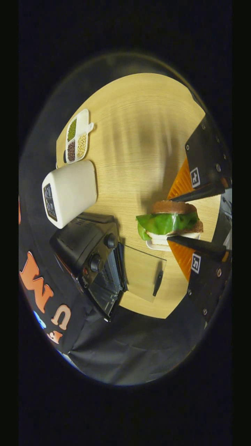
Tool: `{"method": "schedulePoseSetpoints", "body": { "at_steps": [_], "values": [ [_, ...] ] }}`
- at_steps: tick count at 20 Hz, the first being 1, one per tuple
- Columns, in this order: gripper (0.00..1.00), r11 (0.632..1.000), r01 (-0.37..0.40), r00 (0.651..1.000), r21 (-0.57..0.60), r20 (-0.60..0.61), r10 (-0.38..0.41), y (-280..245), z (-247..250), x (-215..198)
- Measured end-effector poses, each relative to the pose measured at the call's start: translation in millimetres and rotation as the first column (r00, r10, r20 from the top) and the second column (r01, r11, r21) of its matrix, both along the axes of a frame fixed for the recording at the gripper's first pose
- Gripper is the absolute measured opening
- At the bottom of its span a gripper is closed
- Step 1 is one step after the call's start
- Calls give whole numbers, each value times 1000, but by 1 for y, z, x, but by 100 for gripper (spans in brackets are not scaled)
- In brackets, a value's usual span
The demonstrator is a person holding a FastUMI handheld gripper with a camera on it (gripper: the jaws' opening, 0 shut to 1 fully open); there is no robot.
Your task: Open the toaster oven, put the food inside, and close the toaster oven door.
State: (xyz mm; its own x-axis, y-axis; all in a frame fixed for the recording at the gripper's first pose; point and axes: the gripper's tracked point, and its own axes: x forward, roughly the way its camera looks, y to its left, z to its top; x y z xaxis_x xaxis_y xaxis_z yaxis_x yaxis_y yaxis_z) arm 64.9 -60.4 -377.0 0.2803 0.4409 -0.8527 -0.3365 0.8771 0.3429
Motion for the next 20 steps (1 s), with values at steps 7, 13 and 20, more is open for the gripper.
{"method": "schedulePoseSetpoints", "body": {
  "at_steps": [7, 13, 20],
  "values": [
    [28, 1000, -30, 997, -3, 66, 30, 9, 30, -15],
    [27, 992, 12, 983, 122, 181, -34, 24, 91, -24],
    [27, 907, 165, 941, 386, 215, -262, 60, 138, -40]
  ]
}}
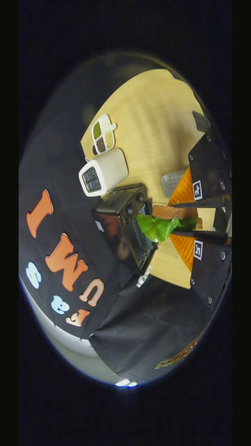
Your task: Open the toaster oven, put the food inside, and close the toaster oven door.
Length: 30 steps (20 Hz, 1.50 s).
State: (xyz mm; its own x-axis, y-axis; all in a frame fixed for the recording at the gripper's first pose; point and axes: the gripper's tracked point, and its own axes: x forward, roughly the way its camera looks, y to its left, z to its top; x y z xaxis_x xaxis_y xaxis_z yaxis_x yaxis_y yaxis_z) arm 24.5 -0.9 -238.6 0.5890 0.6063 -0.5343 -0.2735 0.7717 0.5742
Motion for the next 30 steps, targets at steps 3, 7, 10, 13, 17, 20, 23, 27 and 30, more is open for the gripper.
{"method": "schedulePoseSetpoints", "body": {
  "at_steps": [3, 7, 10, 13, 17, 20, 23, 27, 30],
  "values": [
    [27, 989, 94, 995, 116, 3, -95, 23, 0, -1],
    [27, 933, 243, 968, 266, -7, -250, 56, -7, 3],
    [27, 865, 359, 928, 349, -38, -370, 82, -25, 10],
    [27, 802, 462, 877, 379, -61, -476, 106, -54, 21],
    [27, 696, 565, 807, 443, -123, -578, 129, -82, 45],
    [27, 665, 623, 764, 412, -136, -631, 146, -113, 73],
    [27, 615, 665, 721, 423, -152, -676, 163, -125, 97],
    [27, 578, 715, 674, 393, -165, -721, 189, -144, 122],
    [30, 545, 756, 628, 362, -169, -760, 198, -152, 141]
  ]
}}
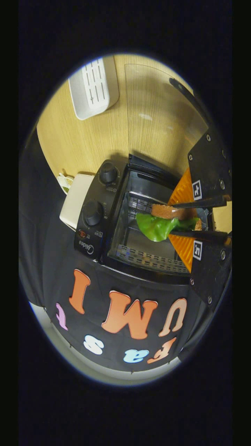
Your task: Open the toaster oven, put the food inside, and close the toaster oven door.
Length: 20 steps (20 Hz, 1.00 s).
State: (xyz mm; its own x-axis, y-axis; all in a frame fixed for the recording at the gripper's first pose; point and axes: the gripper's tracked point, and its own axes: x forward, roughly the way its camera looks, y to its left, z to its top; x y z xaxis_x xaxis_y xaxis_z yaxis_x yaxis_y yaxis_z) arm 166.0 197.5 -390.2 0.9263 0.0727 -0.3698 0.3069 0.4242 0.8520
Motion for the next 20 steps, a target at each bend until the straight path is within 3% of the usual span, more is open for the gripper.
{"method": "schedulePoseSetpoints", "body": {
  "at_steps": [4, 6, 7, 9, 10, 16, 20],
  "values": [
    [42, 1000, -4, 998, -11, -70, 3, 15, -11, 11],
    [58, 1000, -15, 995, -1, -94, 15, 18, -14, 12],
    [75, 1000, -23, 995, 12, -98, 24, 20, -11, 10],
    [93, 1000, -28, 993, -6, -113, 27, 20, -12, 3],
    [97, 999, -31, 993, -25, -115, 28, 17, -11, -1],
    [98, 991, -77, 991, -111, -116, 64, 2, 3, -40],
    [98, 963, -149, 986, -225, -109, 127, -7, 18, -73]
  ]
}}
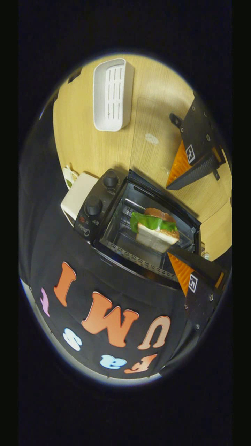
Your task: Open the toaster oven, put the food inside, and close the toaster oven door.
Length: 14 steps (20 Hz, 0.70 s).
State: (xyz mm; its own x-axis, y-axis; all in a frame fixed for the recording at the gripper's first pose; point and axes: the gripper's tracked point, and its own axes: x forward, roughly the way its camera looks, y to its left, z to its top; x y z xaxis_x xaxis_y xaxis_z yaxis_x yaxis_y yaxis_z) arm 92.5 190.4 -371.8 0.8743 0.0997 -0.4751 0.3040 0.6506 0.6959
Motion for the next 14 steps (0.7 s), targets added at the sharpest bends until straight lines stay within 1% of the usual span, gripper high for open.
{"method": "schedulePoseSetpoints", "body": {
  "at_steps": [2, 4, 6, 7, 9, 11, 14],
  "values": [
    [98, 994, -58, 998, -95, 16, 60, -5, 12, -16],
    [98, 972, -122, 991, -202, 21, 129, -11, 21, -30],
    [98, 935, -183, 980, -305, 18, 197, -16, 30, -45],
    [98, 908, -210, 973, -363, 16, 232, -18, 34, -50],
    [98, 831, -261, 956, -491, -11, 294, -24, 36, -59],
    [98, 742, -316, 934, -592, -57, 352, -27, 36, -70],
    [99, 613, -386, 900, -689, -136, 414, -30, 22, -89]
  ]
}}
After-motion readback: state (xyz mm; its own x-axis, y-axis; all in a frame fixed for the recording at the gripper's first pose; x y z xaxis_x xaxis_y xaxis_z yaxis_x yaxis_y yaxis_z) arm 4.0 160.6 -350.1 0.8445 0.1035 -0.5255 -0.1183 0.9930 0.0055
